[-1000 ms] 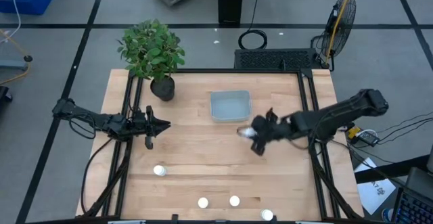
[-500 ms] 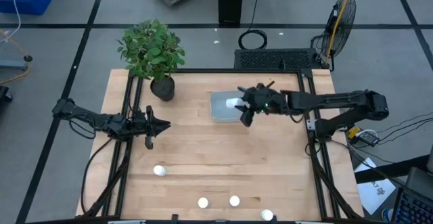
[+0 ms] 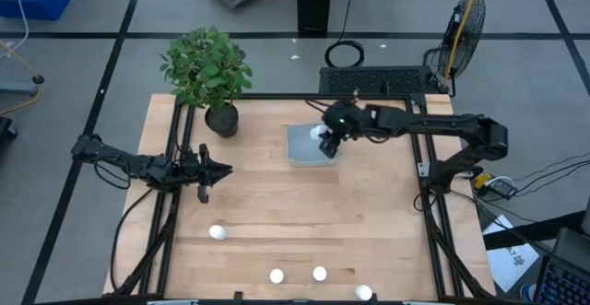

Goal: Pick and place pill bottles into a basket
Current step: Put the white pill bottle into the white bin

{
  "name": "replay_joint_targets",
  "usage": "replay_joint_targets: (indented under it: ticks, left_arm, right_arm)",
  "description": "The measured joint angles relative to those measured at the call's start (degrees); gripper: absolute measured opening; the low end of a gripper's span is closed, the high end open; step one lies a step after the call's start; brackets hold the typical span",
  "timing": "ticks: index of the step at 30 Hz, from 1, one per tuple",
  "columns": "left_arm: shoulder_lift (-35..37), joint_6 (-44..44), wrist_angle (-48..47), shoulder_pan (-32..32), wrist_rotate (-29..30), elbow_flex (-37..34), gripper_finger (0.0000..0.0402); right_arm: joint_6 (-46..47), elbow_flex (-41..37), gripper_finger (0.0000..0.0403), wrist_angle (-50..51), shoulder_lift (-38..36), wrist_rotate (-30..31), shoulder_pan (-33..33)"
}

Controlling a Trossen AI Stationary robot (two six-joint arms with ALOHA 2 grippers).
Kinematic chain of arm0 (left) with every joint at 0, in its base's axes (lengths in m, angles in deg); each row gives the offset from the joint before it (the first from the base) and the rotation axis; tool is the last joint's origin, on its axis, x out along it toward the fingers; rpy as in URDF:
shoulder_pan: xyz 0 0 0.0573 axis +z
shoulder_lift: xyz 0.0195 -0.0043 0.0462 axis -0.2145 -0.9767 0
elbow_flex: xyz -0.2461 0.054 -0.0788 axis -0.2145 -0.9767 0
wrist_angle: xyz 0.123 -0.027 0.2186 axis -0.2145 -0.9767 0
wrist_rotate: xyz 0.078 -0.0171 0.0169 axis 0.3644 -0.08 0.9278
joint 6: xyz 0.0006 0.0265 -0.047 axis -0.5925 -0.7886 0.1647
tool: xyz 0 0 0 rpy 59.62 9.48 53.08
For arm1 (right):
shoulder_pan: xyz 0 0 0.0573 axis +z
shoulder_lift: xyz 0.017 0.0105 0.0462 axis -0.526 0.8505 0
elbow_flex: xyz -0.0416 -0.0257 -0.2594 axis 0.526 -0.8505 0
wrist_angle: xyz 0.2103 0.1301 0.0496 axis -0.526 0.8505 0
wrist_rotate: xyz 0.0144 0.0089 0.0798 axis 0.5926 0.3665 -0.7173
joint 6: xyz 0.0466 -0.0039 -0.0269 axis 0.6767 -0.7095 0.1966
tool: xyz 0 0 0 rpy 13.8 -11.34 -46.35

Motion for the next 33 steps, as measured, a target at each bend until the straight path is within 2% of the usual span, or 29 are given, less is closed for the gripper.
replay_joint_targets:
  ticks: [8, 12, 21, 28, 33]
  left_arm:
    - [0.0, -0.02, 0.02, 0.0, -0.02, 0.02, 0.0061]
    - [0.0, -0.02, 0.0, 0.0, -0.02, 0.01, 0.0061]
    - [0.0, -0.02, 0.01, 0.0, -0.02, 0.02, 0.0061]
    - [0.0, -0.01, 0.0, 0.0, -0.02, 0.02, 0.0061]
    - [0.0, -0.02, 0.0, 0.0, -0.04, 0.0, 0.0061]
  right_arm:
    - [-1.21, 12.75, 0.0155, 14.55, 10.17, -0.3, -2.99]
    - [-1.87, 13.0, 0.0153, 15.48, 13.16, -4.37, -4.66]
    - [-2.84, 12.91, 0.0158, 15.12, 18.76, -4.31, -5.0]
    - [-4.05, 12.87, 0.0154, 14.95, 20.07, -4.53, -6.85]
    - [-4.06, 12.87, 0.0162, 15.12, 20.07, -7.81, -8.89]
